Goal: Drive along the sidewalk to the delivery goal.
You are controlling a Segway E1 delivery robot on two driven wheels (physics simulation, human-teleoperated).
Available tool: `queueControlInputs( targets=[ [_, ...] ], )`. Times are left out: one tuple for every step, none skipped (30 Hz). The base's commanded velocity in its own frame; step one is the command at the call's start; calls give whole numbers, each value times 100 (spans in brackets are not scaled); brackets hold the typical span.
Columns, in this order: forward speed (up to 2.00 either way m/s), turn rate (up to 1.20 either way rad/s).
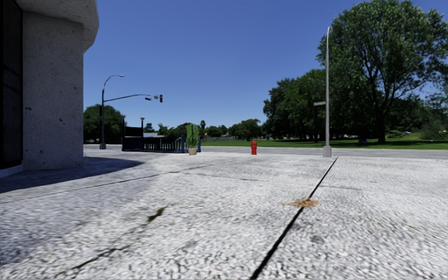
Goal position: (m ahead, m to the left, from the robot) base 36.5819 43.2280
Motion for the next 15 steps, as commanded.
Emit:
queueControlInputs(
  targets=[
    [200, 25],
    [200, 25],
    [200, 25],
    [200, 25],
    [200, 25],
    [200, 25],
    [200, 25],
    [200, 25],
    [200, 25],
    [200, 25],
    [200, 25],
    [200, 25],
    [200, 25],
    [200, 25],
    [200, 25]
  ],
)
